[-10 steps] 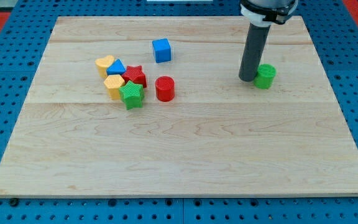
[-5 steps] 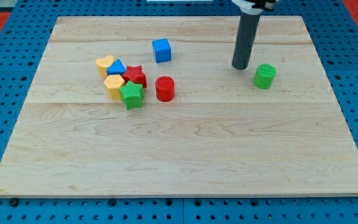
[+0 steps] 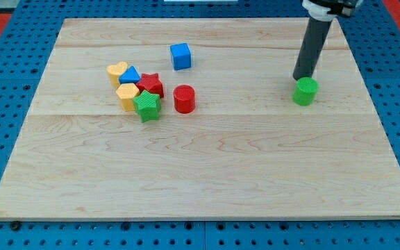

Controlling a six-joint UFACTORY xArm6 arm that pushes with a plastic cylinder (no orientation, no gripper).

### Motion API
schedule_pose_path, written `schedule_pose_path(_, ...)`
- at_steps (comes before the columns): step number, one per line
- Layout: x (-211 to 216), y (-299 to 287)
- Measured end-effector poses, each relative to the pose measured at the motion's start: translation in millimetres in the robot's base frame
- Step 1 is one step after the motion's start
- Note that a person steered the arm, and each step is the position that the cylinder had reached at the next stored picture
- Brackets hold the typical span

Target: Push the green circle towards the bottom right

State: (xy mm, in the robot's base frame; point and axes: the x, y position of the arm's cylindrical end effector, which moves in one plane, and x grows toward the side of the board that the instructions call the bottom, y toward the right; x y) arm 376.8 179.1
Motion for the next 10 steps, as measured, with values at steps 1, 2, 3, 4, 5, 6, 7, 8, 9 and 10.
schedule_pose_path(1, 39.5, 2.8)
schedule_pose_path(2, 74.6, 4.8)
schedule_pose_path(3, 109.4, 5.5)
schedule_pose_path(4, 143.6, 5.9)
schedule_pose_path(5, 153.7, 5.9)
schedule_pose_path(6, 129.1, 0.2)
schedule_pose_path(7, 113.9, -35.7)
schedule_pose_path(8, 148.9, -53.2)
schedule_pose_path(9, 167.0, -51.8)
schedule_pose_path(10, 176.0, -42.3)
